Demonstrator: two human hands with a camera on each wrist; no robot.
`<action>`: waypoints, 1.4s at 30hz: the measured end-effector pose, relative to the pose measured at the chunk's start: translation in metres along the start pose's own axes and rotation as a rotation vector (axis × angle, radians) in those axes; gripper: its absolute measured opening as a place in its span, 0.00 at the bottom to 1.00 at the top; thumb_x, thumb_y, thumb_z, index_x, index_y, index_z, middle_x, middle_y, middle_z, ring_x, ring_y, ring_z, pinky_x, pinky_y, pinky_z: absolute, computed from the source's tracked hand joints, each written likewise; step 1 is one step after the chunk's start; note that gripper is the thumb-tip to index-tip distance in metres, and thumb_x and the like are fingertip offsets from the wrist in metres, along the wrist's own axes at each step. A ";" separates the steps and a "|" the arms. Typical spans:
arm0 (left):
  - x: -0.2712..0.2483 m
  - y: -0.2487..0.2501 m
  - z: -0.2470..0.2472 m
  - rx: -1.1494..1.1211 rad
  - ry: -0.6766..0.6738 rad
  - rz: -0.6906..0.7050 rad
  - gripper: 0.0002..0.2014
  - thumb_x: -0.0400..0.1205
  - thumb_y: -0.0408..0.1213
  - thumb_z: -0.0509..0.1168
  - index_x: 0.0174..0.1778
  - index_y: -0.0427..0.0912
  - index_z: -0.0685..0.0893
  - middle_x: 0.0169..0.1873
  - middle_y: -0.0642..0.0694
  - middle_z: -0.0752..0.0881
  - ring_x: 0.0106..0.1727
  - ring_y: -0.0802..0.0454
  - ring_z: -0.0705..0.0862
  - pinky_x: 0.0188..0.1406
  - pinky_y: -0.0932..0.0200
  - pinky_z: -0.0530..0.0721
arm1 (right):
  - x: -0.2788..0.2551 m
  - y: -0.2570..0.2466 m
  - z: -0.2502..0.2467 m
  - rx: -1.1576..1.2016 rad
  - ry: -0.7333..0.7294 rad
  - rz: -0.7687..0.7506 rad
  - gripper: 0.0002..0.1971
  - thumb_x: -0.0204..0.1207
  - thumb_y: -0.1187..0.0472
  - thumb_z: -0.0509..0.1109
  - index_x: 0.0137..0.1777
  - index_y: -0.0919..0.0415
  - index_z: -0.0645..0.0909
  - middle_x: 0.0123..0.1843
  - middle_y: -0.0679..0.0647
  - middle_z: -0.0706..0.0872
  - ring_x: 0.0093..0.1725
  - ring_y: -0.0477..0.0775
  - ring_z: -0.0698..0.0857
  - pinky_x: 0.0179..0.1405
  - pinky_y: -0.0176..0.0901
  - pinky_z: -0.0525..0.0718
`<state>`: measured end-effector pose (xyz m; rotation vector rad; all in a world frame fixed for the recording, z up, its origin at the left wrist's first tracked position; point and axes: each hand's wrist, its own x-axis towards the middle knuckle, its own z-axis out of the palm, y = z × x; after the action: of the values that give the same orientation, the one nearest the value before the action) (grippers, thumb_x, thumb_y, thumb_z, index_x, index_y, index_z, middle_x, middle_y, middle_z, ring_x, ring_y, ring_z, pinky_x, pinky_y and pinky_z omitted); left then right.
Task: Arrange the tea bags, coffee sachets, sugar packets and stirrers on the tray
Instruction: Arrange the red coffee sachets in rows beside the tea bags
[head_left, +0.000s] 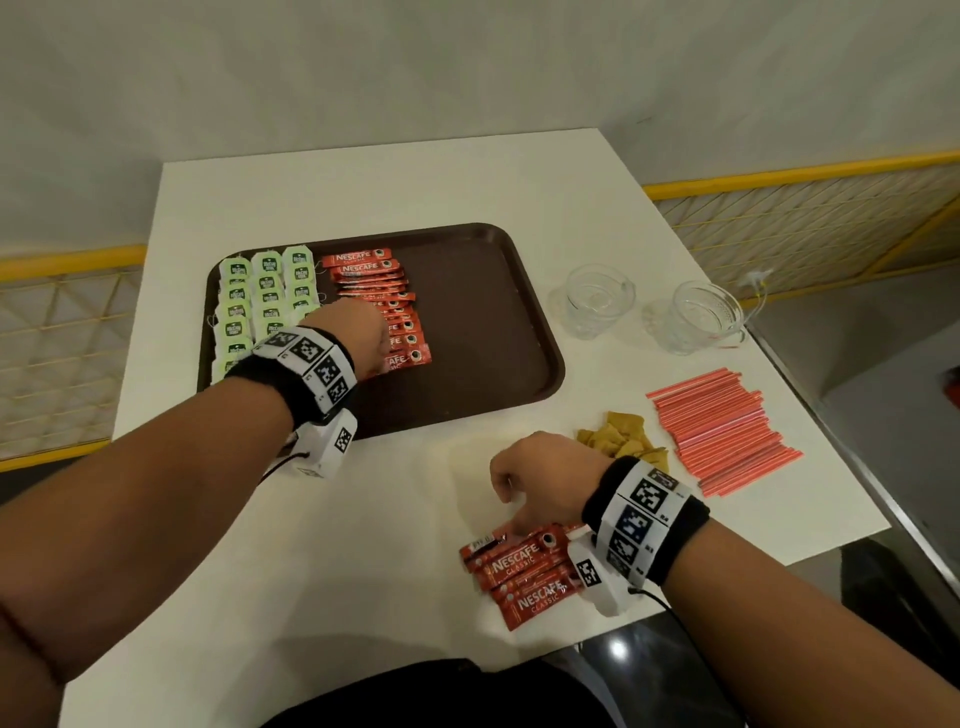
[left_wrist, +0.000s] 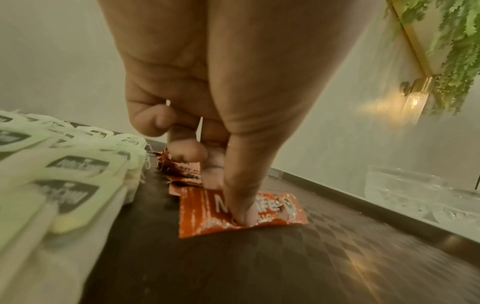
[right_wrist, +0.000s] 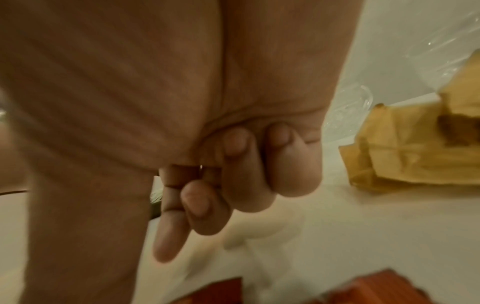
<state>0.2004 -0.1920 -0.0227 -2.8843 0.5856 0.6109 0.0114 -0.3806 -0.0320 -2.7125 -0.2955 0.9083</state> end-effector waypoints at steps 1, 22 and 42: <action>0.001 0.001 -0.002 0.008 -0.002 -0.016 0.13 0.77 0.46 0.73 0.54 0.45 0.88 0.54 0.46 0.87 0.58 0.45 0.84 0.62 0.47 0.83 | -0.001 0.000 -0.001 -0.006 -0.008 0.006 0.13 0.67 0.48 0.81 0.46 0.50 0.83 0.48 0.46 0.85 0.49 0.50 0.83 0.48 0.45 0.84; -0.097 0.068 0.030 -0.347 0.163 0.222 0.09 0.80 0.53 0.67 0.44 0.53 0.86 0.37 0.59 0.84 0.39 0.61 0.81 0.41 0.59 0.80 | 0.003 0.019 -0.002 -0.188 -0.033 -0.174 0.12 0.73 0.51 0.77 0.52 0.55 0.86 0.51 0.52 0.88 0.52 0.56 0.84 0.50 0.47 0.81; -0.162 0.163 0.082 -0.167 -0.114 0.204 0.22 0.65 0.58 0.78 0.45 0.51 0.80 0.49 0.54 0.78 0.48 0.52 0.78 0.46 0.57 0.80 | -0.044 0.065 -0.015 -0.142 0.165 -0.376 0.16 0.73 0.65 0.64 0.31 0.50 0.60 0.30 0.47 0.70 0.36 0.58 0.73 0.26 0.42 0.63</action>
<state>-0.0304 -0.2681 -0.0382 -2.9384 0.8569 0.8859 -0.0070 -0.4566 -0.0163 -2.6983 -0.8279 0.5738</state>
